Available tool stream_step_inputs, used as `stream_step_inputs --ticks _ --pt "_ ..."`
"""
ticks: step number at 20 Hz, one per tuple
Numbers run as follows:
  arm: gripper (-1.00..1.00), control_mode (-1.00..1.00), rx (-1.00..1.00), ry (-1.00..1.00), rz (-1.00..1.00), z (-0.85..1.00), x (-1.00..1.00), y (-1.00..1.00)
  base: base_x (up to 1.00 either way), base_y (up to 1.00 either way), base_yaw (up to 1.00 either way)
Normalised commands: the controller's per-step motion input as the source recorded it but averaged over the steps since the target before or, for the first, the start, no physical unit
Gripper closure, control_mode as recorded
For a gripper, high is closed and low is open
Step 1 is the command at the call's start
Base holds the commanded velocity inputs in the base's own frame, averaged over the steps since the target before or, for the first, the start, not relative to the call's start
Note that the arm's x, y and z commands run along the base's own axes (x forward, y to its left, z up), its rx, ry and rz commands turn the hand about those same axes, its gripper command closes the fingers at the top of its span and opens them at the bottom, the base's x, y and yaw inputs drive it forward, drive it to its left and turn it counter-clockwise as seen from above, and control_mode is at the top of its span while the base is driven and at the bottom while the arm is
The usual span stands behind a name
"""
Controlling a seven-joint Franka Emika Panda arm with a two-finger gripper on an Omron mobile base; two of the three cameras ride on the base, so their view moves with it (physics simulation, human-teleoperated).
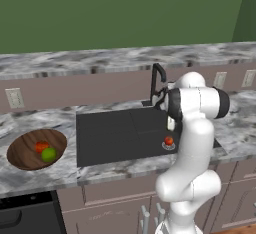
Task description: There is a mixed pile of frozen fruits and vegetables on the counter. Locate all the frozen vegetables and place the items in a bowl on the counter. Take all the frozen fruits and defrost them in a running sink.
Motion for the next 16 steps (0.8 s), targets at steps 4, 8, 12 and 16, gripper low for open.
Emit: stream_step_inputs --ticks 4,8,12,16 --pt "1.00 -1.00 0.03 -0.03 -0.07 -0.58 0.14 -0.11 0.00 0.00 0.00" --pt "1.00 -1.00 0.01 -0.02 -0.06 -0.44 0.08 -0.11 0.00 0.00 0.00" --pt "1.00 -1.00 0.00 -0.01 -0.02 -0.19 0.22 0.00 0.00 0.00 0.00" --pt "1.00 -1.00 0.00 -0.02 0.00 -0.11 0.13 -0.15 0.00 0.00 0.00"
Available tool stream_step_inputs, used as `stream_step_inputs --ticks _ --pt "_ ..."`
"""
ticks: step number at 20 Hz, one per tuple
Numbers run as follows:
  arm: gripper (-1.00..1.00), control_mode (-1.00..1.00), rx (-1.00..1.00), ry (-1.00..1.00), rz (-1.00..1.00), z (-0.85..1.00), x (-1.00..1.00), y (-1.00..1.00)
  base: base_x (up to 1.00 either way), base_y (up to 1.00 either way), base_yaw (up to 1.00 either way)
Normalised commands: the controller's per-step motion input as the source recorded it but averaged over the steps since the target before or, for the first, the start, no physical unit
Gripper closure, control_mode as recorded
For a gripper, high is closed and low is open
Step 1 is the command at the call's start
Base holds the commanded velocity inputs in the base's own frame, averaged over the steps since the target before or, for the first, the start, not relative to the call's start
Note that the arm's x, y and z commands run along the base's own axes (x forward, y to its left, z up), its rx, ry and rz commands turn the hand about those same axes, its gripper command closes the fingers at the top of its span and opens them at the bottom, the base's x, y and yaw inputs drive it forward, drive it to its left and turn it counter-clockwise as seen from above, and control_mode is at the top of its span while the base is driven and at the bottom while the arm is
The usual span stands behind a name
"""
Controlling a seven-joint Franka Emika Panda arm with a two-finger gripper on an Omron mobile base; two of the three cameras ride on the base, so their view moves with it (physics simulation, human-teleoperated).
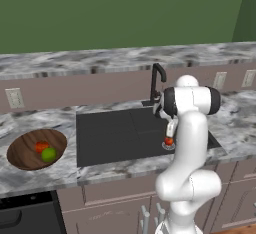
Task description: There is a mixed pile of frozen fruits and vegetables on the counter. Locate all the frozen vegetables and place the items in a bowl on the counter. Take all the frozen fruits and defrost them in a running sink.
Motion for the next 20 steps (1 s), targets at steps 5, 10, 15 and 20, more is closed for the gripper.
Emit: stream_step_inputs --ticks 5,10,15,20 --pt "1.00 -1.00 -0.02 0.01 0.00 -0.23 0.15 -0.30 0.00 0.00 0.00" --pt "1.00 -1.00 -0.02 0.00 0.00 -0.33 0.26 -0.16 0.00 0.00 0.00" --pt "1.00 -1.00 -0.03 0.00 0.00 -0.51 0.28 -0.10 0.00 0.00 0.00" --pt "1.00 -1.00 -0.01 0.00 0.00 -0.58 -0.01 -0.03 0.00 0.00 0.00"
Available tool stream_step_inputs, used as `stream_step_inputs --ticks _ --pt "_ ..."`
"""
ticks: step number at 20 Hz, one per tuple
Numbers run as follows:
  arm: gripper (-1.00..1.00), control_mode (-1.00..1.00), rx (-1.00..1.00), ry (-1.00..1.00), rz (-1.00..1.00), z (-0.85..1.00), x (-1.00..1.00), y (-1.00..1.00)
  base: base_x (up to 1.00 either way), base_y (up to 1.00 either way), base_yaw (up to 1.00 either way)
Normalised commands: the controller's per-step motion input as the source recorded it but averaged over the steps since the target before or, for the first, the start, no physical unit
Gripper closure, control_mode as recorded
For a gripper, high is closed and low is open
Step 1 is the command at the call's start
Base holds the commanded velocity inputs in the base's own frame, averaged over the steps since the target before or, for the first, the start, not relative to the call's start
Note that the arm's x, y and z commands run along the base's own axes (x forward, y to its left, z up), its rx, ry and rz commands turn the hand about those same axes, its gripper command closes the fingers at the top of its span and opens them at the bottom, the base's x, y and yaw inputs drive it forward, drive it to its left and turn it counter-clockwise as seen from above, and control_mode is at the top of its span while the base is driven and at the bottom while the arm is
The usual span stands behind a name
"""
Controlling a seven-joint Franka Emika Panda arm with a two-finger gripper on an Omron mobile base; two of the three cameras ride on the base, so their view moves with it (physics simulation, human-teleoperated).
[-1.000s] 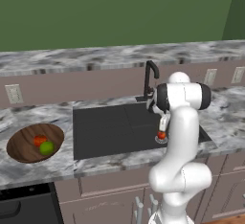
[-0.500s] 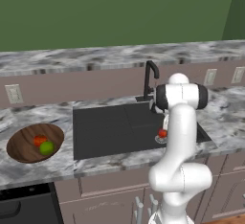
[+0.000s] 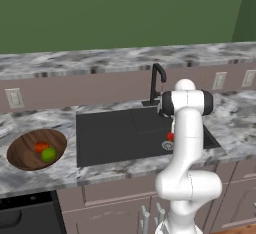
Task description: There is a mixed pile of frozen fruits and vegetables on the counter. Locate all the frozen vegetables and place the items in a bowl on the counter. Take all the frozen fruits and defrost them in a running sink.
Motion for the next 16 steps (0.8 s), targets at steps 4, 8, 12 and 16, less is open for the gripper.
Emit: stream_step_inputs --ticks 4,8,12,16 --pt "1.00 -1.00 0.00 0.00 -0.02 -0.58 -0.24 0.10 0.00 0.00 0.00" --pt "1.00 -1.00 0.00 0.01 -0.04 -0.57 -0.38 0.06 0.00 0.00 0.00" --pt "-1.00 -1.00 0.00 0.00 -0.04 -0.43 -0.23 0.17 0.00 0.00 0.00" --pt "-1.00 -1.00 0.00 0.00 -0.04 -0.36 -0.18 0.18 0.00 0.00 0.00"
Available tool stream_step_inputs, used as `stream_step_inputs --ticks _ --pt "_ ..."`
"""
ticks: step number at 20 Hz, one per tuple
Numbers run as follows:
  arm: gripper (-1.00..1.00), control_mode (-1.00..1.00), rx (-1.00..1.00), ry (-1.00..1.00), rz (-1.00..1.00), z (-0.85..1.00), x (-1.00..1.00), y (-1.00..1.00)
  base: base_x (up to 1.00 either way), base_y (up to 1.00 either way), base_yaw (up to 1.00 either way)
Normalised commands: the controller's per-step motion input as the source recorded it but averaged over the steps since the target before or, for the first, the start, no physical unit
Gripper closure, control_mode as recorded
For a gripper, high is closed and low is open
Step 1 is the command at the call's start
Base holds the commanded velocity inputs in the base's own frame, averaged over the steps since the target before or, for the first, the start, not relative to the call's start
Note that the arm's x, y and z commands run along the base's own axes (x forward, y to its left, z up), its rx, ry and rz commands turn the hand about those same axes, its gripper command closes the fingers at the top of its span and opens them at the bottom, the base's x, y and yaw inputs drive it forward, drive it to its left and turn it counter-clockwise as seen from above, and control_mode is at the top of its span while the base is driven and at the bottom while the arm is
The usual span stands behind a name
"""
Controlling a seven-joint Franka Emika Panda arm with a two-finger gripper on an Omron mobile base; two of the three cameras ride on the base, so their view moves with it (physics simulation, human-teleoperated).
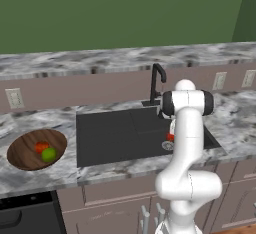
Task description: There is a mixed pile of frozen fruits and vegetables on the counter. Locate all the frozen vegetables and place the items in a bowl on the counter. Take all the frozen fruits and defrost them in a running sink.
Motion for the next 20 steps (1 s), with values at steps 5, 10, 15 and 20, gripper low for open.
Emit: stream_step_inputs --ticks 5,10,15,20 --pt "-1.00 -1.00 0.01 0.00 -0.05 -0.20 -0.20 0.03 0.00 0.00 0.00" --pt "-1.00 -1.00 0.03 0.00 -0.09 -0.15 -0.22 0.00 0.00 0.00 0.00" --pt "-1.00 -1.00 0.01 0.01 -0.08 0.14 -0.29 0.05 0.00 0.00 0.00" --pt "-1.00 -1.00 -0.02 0.02 -0.05 0.65 -0.25 0.19 0.00 0.00 0.00"
